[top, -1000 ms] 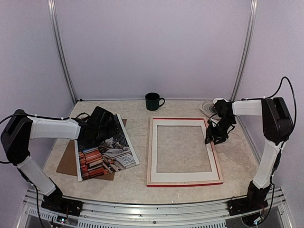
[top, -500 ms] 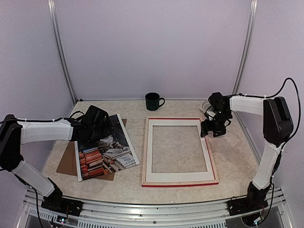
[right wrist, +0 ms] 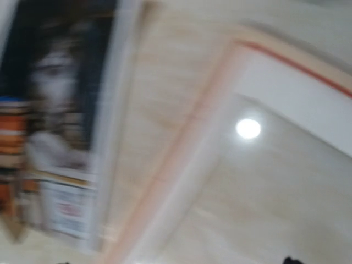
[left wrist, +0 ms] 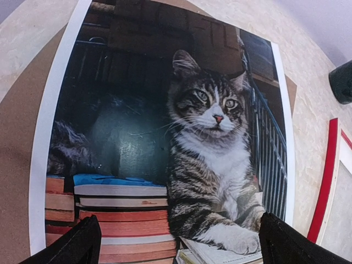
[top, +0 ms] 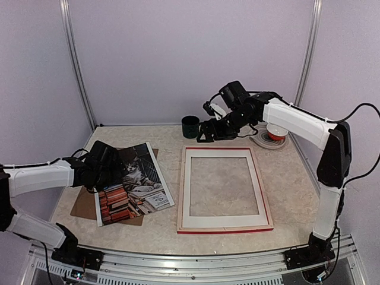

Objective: Put the photo into the frame
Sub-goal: Move the frame body to the center of the board, then pick up the photo from the backboard.

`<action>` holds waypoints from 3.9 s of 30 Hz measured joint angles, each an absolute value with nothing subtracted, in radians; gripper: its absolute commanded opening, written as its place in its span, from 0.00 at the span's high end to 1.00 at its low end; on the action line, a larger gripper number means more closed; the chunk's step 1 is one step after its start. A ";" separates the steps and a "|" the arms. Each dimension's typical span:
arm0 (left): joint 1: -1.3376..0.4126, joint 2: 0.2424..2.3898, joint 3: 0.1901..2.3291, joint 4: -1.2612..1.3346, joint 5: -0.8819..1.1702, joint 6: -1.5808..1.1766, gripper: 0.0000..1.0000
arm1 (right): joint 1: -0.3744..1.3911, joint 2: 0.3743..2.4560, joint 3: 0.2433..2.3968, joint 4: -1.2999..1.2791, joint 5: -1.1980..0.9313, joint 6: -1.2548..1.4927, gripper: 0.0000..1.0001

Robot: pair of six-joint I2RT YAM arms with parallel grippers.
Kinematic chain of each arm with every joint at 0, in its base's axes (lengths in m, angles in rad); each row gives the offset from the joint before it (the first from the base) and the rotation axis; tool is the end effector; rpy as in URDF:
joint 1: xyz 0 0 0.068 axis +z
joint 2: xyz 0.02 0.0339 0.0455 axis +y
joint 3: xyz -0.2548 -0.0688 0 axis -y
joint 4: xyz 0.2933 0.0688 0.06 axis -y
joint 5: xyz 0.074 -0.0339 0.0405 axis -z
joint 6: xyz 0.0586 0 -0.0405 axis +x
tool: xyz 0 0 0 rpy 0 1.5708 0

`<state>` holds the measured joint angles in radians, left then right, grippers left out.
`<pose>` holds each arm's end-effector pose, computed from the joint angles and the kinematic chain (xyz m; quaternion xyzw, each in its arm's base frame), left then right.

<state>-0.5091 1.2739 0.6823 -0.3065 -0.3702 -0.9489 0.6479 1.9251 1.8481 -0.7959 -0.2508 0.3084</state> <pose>0.2745 -0.1289 0.1428 -0.2617 0.8922 -0.0865 0.3577 0.3815 0.3070 0.2895 -0.1997 0.9117 0.2604 0.2471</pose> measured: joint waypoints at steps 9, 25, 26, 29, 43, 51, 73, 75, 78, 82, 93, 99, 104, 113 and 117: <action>-0.456 1.327 0.632 -0.277 -0.342 -0.969 0.01 | 0.845 2.376 2.255 -0.790 -0.401 0.355 0.17; -0.427 1.329 0.590 -0.243 -0.321 -0.973 0.01 | 0.874 2.502 2.277 -0.758 -0.472 0.448 0.18; -0.427 1.329 0.589 -0.242 -0.321 -0.973 0.01 | 0.874 2.505 2.277 -0.754 -0.473 0.451 0.18; -0.427 1.329 0.589 -0.234 -0.321 -0.973 0.01 | 0.875 2.513 2.277 -0.750 -0.474 0.459 0.17; -0.419 1.329 0.579 -0.210 -0.321 -0.973 0.01 | 0.874 2.523 2.277 -0.761 -0.385 0.438 0.11; -0.415 1.327 0.574 -0.210 -0.348 -0.972 0.01 | 0.875 2.516 2.261 -0.758 -0.269 0.401 0.01; -0.365 1.365 0.533 -0.157 -0.318 -0.984 0.01 | 0.888 2.465 2.226 -0.643 -0.386 0.414 0.01; -0.365 1.375 0.533 -0.136 -0.318 -0.984 0.01 | 0.888 2.479 2.226 -0.646 -0.389 0.414 0.01; -0.365 1.388 0.533 -0.107 -0.317 -0.983 0.01 | 0.890 2.492 2.226 -0.648 -0.390 0.414 0.01; -0.377 1.398 0.533 -0.078 -0.318 -0.983 0.01 | 0.895 2.500 2.226 -0.653 -0.392 0.414 0.01; -0.412 1.401 0.540 -0.068 -0.313 -0.986 0.01 | 0.896 2.524 2.226 -0.655 -0.413 0.426 0.01; -0.411 1.313 0.540 -0.142 -0.327 -0.987 0.01 | 0.897 2.525 2.226 -0.657 -0.426 0.436 0.01; -0.390 1.283 0.525 -0.139 -0.319 -0.988 0.01 | 0.897 2.526 2.226 -0.657 -0.435 0.443 0.01; -0.380 1.342 0.483 -0.070 -0.309 -0.990 0.01 | 0.911 2.547 2.226 -0.654 -0.445 0.447 0.01; -0.380 1.355 0.484 -0.039 -0.310 -0.990 0.01 | 0.917 2.548 2.226 -0.653 -0.450 0.450 0.01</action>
